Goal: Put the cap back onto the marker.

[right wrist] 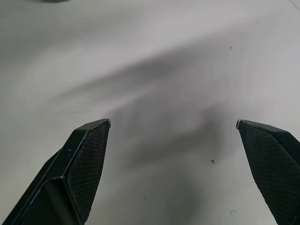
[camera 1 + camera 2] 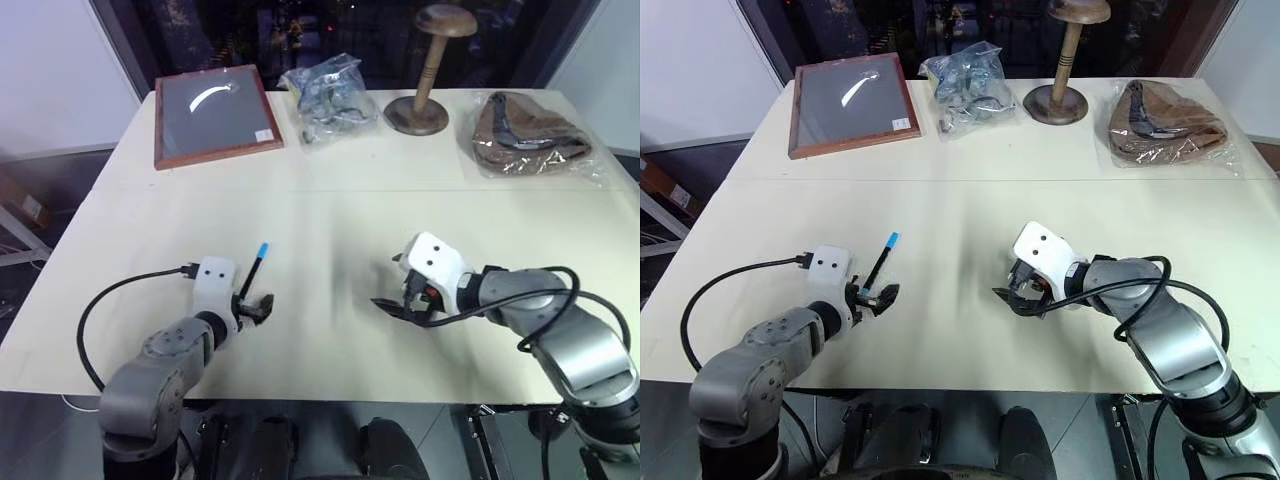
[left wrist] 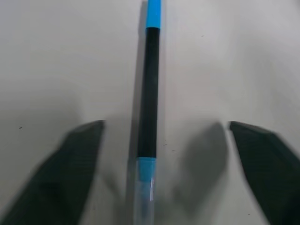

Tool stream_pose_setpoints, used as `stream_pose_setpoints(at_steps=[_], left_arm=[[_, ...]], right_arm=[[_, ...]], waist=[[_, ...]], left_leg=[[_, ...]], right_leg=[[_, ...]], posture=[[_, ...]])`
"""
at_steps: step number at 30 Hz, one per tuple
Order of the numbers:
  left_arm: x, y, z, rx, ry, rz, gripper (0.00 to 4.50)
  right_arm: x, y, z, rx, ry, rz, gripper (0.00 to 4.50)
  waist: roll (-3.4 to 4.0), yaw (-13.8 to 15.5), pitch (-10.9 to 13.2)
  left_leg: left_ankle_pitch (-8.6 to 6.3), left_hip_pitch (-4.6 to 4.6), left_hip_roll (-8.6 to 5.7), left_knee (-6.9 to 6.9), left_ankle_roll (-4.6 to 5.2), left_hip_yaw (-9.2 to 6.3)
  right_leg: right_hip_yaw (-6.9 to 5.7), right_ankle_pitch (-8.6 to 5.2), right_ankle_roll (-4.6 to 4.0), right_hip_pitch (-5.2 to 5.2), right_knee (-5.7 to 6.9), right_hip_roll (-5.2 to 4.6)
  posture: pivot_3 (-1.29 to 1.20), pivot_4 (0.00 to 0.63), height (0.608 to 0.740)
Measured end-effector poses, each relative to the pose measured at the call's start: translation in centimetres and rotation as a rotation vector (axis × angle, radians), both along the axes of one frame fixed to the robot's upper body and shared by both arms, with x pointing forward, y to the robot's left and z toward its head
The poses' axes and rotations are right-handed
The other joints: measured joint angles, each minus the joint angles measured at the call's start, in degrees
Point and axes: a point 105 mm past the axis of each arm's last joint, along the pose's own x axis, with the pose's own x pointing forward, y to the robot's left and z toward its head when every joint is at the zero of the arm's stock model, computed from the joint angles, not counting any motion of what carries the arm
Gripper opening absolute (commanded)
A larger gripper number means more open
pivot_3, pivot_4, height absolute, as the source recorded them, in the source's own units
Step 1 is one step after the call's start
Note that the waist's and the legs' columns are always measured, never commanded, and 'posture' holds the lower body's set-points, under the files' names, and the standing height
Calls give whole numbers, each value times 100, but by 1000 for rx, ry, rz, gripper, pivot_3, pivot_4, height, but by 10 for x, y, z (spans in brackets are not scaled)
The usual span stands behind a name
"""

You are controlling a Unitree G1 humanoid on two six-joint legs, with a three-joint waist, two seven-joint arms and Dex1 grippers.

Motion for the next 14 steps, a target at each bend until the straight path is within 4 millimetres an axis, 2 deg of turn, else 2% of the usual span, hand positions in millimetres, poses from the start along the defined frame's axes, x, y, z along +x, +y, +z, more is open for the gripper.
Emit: stream_pose_setpoints(at_steps=[3,9,14], left_arm=[[-3,4,5,-3,-26,8,4475],[-18,7,34,0,-147,-38,4475],[-23,5,40,-18,-161,-45,4475]], right_arm=[[-1,0,3,14,11,24,4500],[-1,0,12,51,36,89,4500],[5,-3,14,56,35,108,4500]], waist=[[-2,0,1],[-2,17,1],[-2,15,2]], left_leg=[[0,0,0,0,0,1],[0,0,1,0,0,-1],[-1,0,0,0,1,-1]], right_leg=[[0,0,0,0,-2,0],[0,0,0,6,-10,0],[-1,0,0,7,-13,-1]], posture=[[0,150,740],[0,150,740],[0,150,740]])
